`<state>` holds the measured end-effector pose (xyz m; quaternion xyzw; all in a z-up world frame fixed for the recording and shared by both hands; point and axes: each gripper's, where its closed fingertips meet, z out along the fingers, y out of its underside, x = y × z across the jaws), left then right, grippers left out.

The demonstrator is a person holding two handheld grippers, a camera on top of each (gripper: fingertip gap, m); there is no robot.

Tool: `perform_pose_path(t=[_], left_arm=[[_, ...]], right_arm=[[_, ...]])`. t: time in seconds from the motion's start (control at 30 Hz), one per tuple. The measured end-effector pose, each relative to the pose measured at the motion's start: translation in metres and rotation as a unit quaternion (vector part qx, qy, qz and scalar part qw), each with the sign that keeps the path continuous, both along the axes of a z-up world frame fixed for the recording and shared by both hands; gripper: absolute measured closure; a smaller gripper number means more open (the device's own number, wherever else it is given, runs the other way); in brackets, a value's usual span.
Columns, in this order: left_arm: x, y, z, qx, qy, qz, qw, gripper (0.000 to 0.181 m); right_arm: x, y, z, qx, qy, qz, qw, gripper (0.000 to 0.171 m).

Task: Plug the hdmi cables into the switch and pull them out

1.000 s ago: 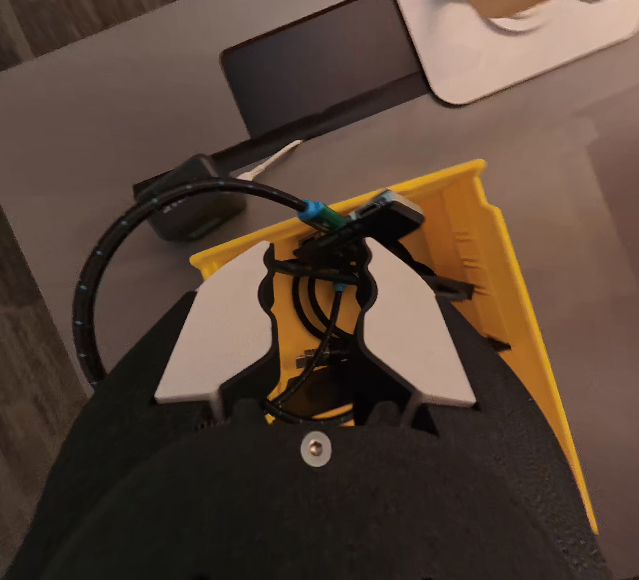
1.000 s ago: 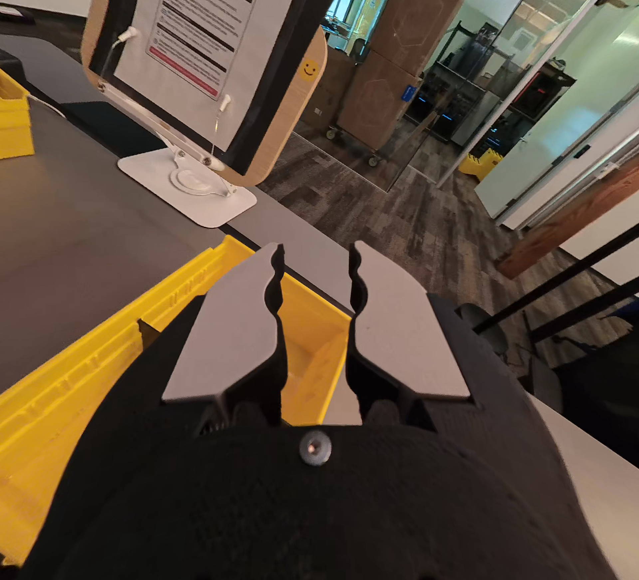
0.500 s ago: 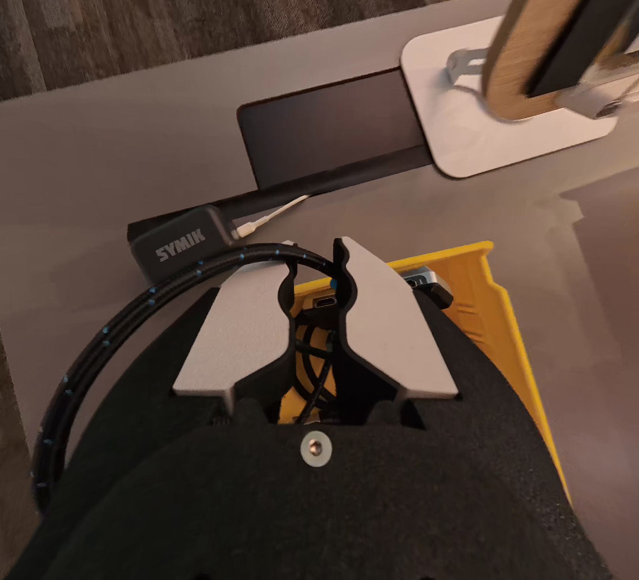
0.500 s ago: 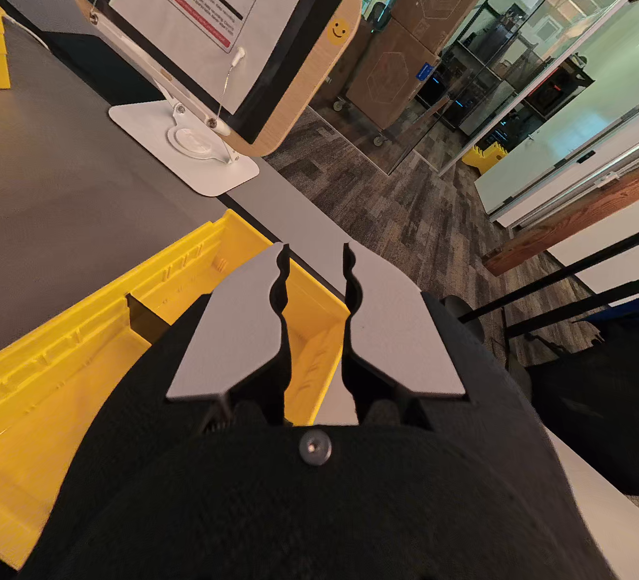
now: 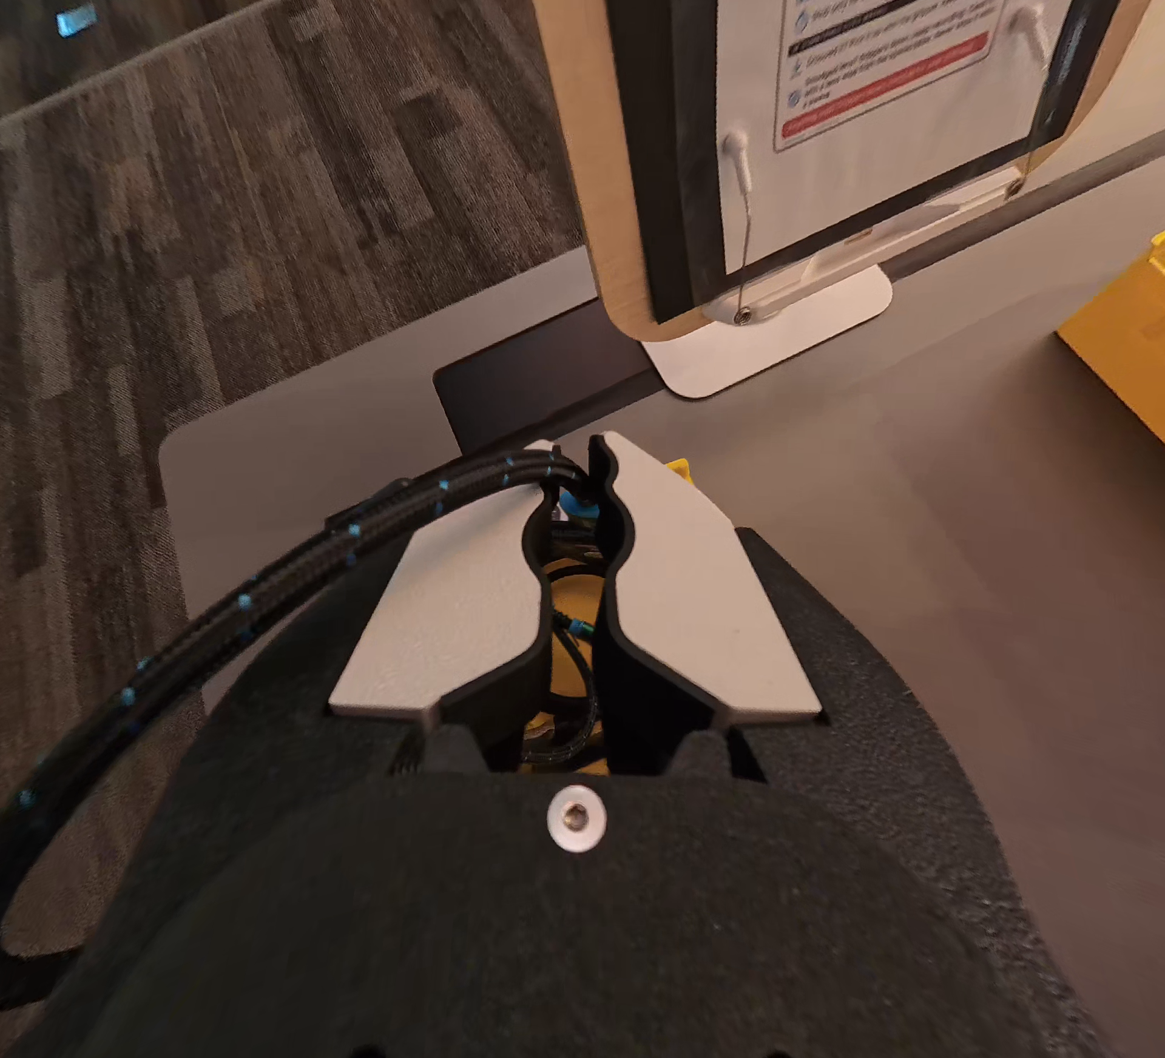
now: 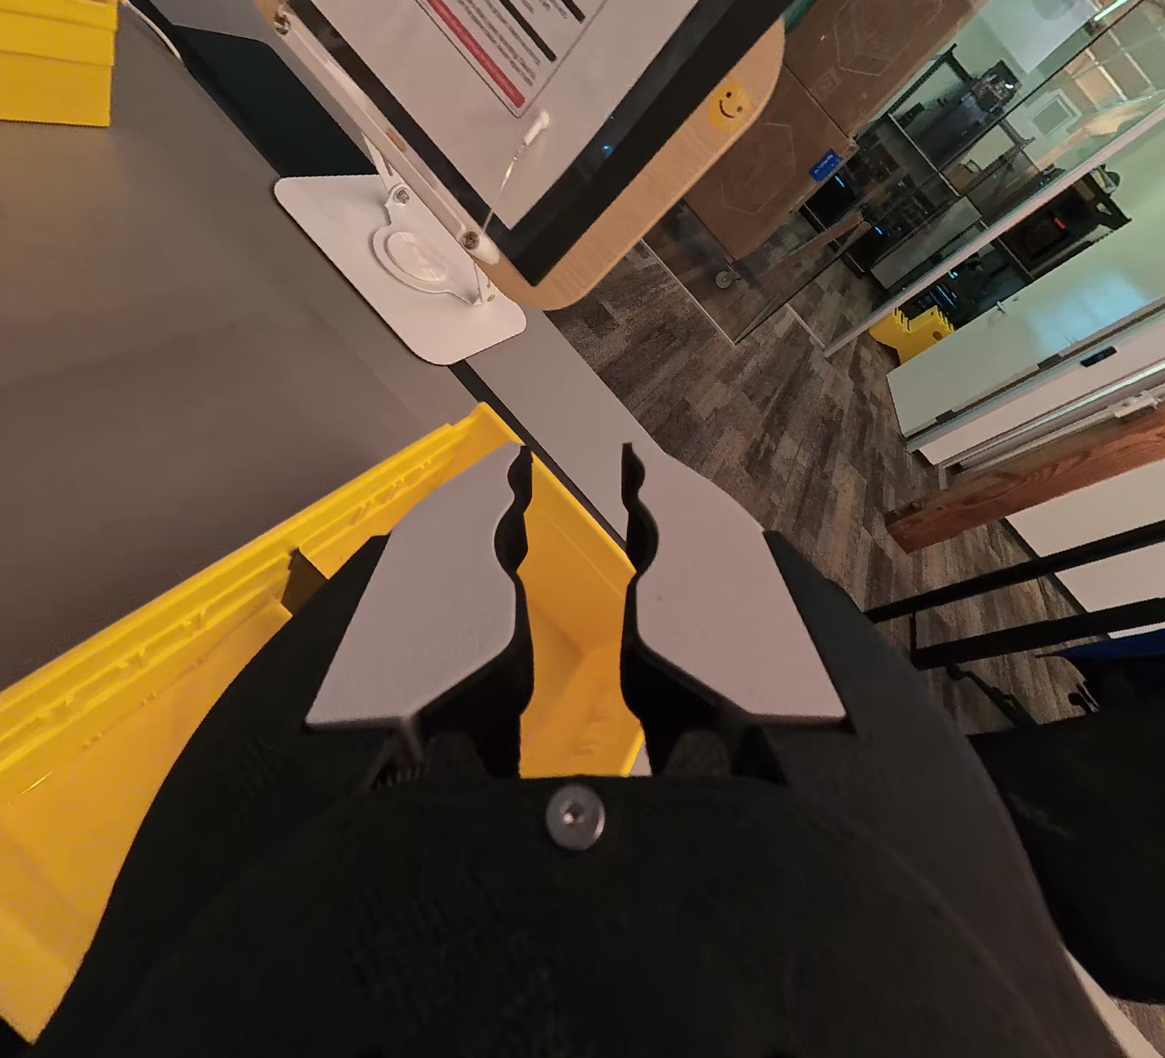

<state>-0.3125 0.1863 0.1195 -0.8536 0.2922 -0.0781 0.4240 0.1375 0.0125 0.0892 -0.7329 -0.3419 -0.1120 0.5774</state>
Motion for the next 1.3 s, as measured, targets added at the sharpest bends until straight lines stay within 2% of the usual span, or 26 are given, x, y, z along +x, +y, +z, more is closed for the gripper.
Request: perform_pose_path(t=[0.17, 0.3, 0.5, 0.6, 0.73, 0.9, 1.1, 1.3], left_arm=[[0.001, -0.013, 0.037, 0.047, 0.005, 0.009, 0.999, 0.173], [0.004, -0.021, 0.053, 0.066, 0.005, 0.014, 0.998, 0.174], [0.015, -0.036, 0.068, 0.081, -0.014, 0.001, 0.997, 0.174], [0.022, -0.044, 0.065, 0.079, -0.025, -0.013, 0.996, 0.174], [0.028, -0.057, 0.061, 0.093, -0.018, -0.028, 0.995, 0.174], [0.034, -0.082, 0.061, 0.113, -0.033, -0.057, 0.991, 0.175], [0.044, -0.111, 0.058, 0.138, -0.021, -0.090, 0.986, 0.175], [0.052, -0.122, 0.051, 0.133, -0.011, -0.104, 0.986, 0.175]], right_arm=[[-0.023, 0.000, -0.002, -0.003, -0.007, 0.024, 1.000, 0.144], [-0.051, 0.002, -0.007, -0.003, -0.008, 0.055, 0.998, 0.144], [-0.125, -0.008, -0.008, 0.006, 0.056, 0.168, 0.984, 0.143], [-0.159, -0.013, -0.010, 0.009, 0.091, 0.211, 0.973, 0.142], [-0.201, -0.024, -0.009, -0.001, 0.193, 0.273, 0.942, 0.132], [-0.227, -0.029, -0.002, 0.029, 0.275, 0.288, 0.917, 0.124], [-0.287, -0.023, -0.003, 0.079, 0.271, 0.294, 0.913, 0.115], [-0.371, 0.019, 0.030, 0.108, 0.292, 0.297, 0.903, 0.105]])
